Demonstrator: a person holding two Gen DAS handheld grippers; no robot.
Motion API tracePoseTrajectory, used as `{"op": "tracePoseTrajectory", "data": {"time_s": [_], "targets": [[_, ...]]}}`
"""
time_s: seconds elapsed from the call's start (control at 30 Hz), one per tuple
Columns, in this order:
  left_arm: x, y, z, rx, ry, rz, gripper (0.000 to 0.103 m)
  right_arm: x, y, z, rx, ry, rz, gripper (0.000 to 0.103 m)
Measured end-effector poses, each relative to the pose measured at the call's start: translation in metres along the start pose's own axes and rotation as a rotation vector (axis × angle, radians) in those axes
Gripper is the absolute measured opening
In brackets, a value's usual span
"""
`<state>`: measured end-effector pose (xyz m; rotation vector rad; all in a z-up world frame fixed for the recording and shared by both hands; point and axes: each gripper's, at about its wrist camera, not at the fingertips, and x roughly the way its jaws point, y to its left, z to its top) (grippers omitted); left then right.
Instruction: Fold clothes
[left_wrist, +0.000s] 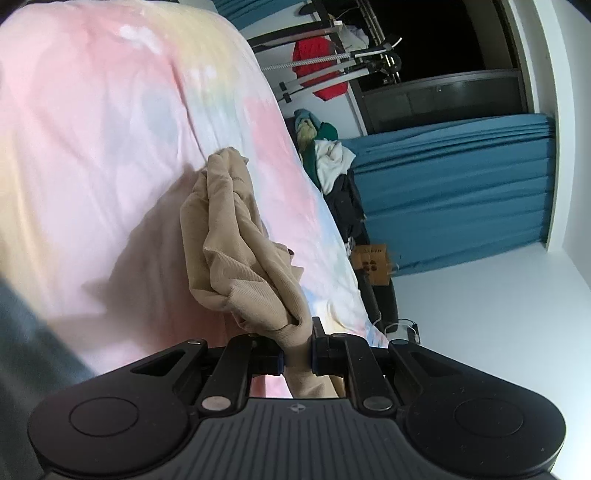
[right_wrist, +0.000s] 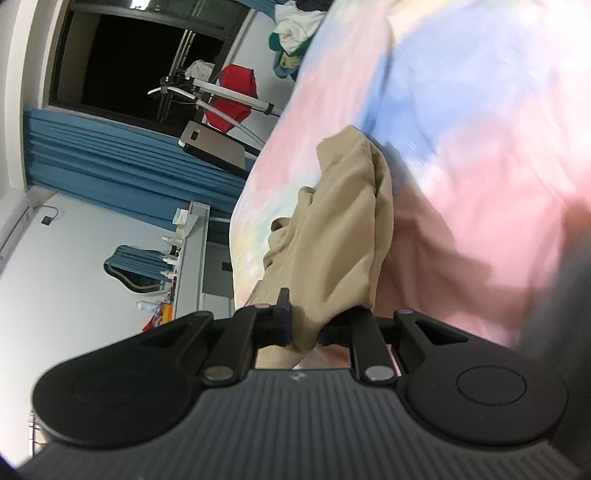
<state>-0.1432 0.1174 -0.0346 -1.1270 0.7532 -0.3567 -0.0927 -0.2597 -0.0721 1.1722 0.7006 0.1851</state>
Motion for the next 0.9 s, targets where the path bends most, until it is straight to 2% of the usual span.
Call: {"op": "tracePoseTrajectory", "data": {"time_s": [0.1, 0.27, 0.37, 0.5, 0.6, 0.77, 0.9], "targets": [[0.004, -0.01, 0.005, -0.034, 0.01, -0.006, 0.013, -0.01, -0.002, -0.001, 0.042, -0.002, 0.014, 0.016], [0.038, -0.035, 0.042, -0.038, 0.003, 0.0, 0.014, 0.003, 0.017, 0.02, 0.082, -0.028, 0.02, 0.016], [0.063, -0.038, 0.066, -0.08, -0.001, 0.005, 0.014, 0.034, 0.02, 0.041, 0.106, -0.032, 0.005, 0.017], [0.117, -0.031, 0.107, -0.129, -0.018, -0.008, 0.014, 0.078, 0.023, 0.07, 0.139, -0.036, -0.018, 0.017], [0.152, -0.022, 0.133, -0.142, -0.023, 0.01, 0.014, 0.111, 0.026, 0.092, 0.163, -0.039, -0.035, 0.017], [0.202, 0.007, 0.166, -0.127, -0.002, 0.037, 0.015, 0.167, 0.03, 0.129, 0.203, -0.043, -0.064, 0.017], [0.242, 0.032, 0.19, -0.112, 0.02, 0.061, 0.015, 0.21, 0.008, 0.145, 0.201, -0.015, -0.109, 0.017]]}}
